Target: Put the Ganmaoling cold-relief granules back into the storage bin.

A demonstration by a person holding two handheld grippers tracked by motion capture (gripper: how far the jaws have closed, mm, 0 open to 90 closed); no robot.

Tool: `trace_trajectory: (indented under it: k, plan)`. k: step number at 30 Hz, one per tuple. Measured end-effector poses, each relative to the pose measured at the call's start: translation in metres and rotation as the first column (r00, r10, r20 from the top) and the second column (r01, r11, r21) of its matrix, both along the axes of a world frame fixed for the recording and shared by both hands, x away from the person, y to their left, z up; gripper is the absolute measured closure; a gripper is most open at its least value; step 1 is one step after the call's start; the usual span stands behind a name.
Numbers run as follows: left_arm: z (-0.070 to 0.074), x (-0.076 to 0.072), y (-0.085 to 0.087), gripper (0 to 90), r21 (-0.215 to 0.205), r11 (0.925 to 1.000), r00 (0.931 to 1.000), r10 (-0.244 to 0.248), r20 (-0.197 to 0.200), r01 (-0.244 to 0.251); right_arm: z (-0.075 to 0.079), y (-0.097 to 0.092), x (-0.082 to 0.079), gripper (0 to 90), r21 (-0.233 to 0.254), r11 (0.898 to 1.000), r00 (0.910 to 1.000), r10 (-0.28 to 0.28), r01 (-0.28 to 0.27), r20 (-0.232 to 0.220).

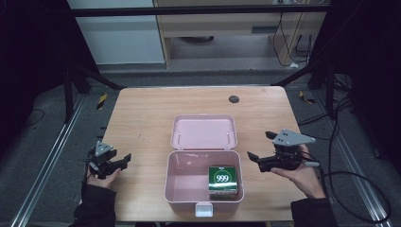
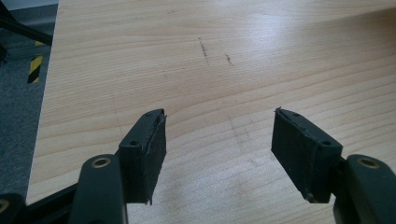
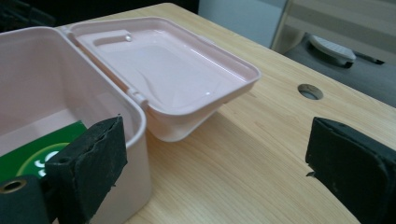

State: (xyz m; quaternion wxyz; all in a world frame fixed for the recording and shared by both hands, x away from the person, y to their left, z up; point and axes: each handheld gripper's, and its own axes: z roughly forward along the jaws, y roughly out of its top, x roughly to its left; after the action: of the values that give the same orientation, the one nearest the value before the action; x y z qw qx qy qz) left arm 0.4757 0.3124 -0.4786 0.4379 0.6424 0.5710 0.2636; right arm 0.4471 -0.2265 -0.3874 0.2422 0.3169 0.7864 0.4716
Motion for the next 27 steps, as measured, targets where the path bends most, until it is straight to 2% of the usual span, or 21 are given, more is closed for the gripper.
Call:
trace_trajectory:
  k: [5, 8, 11, 14, 15, 16, 18, 19, 20, 22, 25, 26, 27]
  plan:
    - [0.0, 0.0, 0.0, 34.6, -0.004, 1.0, 1.0, 0.001, 0.003, -0.001, -0.011, -0.009, 0.002, 5.6, 0.029, 0.997, 0.9971, -0.077, 0.076, 0.004]
    - [0.0, -0.001, 0.0, 34.6, -0.004, 1.0, 1.0, 0.0, 0.005, 0.0, -0.017, -0.014, 0.004, 5.4, 0.045, 0.991, 0.9919, -0.127, 0.127, -0.007]
    - [0.0, -0.001, -0.001, 34.9, -0.003, 1.0, 1.0, -0.001, 0.005, 0.001, -0.024, -0.018, 0.006, 4.4, 0.029, 0.981, 0.9814, -0.191, 0.191, -0.02]
    - [0.0, -0.001, -0.001, 34.9, -0.002, 1.0, 1.0, -0.003, 0.005, 0.003, -0.031, -0.023, 0.009, 4.1, 0.048, 0.964, 0.9655, -0.259, 0.26, -0.02]
    - [0.0, -0.001, -0.001, 34.9, 0.0, 1.0, 1.0, -0.004, 0.005, 0.004, -0.037, -0.027, 0.011, 4.7, 0.05, 0.949, 0.95, -0.311, 0.312, -0.025]
    - [-0.001, -0.001, -0.001, 34.9, 0.001, 1.0, 1.0, -0.004, 0.006, 0.004, -0.037, -0.027, 0.011, 4.7, 0.05, 0.949, 0.95, -0.311, 0.312, -0.025]
    - [-0.001, -0.001, -0.002, 34.9, 0.0, 1.0, 1.0, -0.003, 0.006, 0.003, -0.044, -0.032, 0.014, 4.8, 0.053, 0.934, 0.9346, -0.352, 0.354, -0.052]
    - [-0.002, -0.001, -0.002, 35.1, 0.001, 1.0, 1.0, -0.003, 0.006, 0.003, -0.051, -0.036, 0.016, 4.8, 0.035, 0.919, 0.9184, -0.39, 0.393, -0.064]
    - [-0.002, -0.001, -0.002, 35.1, 0.004, 1.0, 1.0, -0.004, 0.006, 0.003, -0.051, -0.036, 0.016, 4.8, 0.035, 0.919, 0.9184, -0.39, 0.393, -0.064]
    - [-0.002, 0.0, -0.002, 35.3, 0.005, 1.0, 1.0, -0.003, 0.007, 0.003, -0.059, -0.039, 0.019, 4.7, 0.012, 0.908, 0.9064, -0.416, 0.418, -0.071]
    - [-0.003, 0.0, -0.002, 35.2, 0.009, 1.0, 1.0, -0.005, 0.005, 0.005, -0.071, -0.043, 0.022, 4.3, -0.019, 0.899, 0.8934, -0.438, 0.438, -0.1]
    - [-0.004, 0.0, -0.002, 35.2, 0.01, 1.0, 1.0, -0.003, 0.006, 0.003, -0.078, -0.046, 0.023, 3.3, -0.046, 0.899, 0.8899, -0.438, 0.436, -0.128]
    - [-0.004, 0.0, -0.002, 35.0, 0.01, 1.0, 1.0, -0.003, 0.006, 0.003, -0.078, -0.046, 0.023, 3.3, -0.046, 0.899, 0.8899, -0.438, 0.436, -0.128]
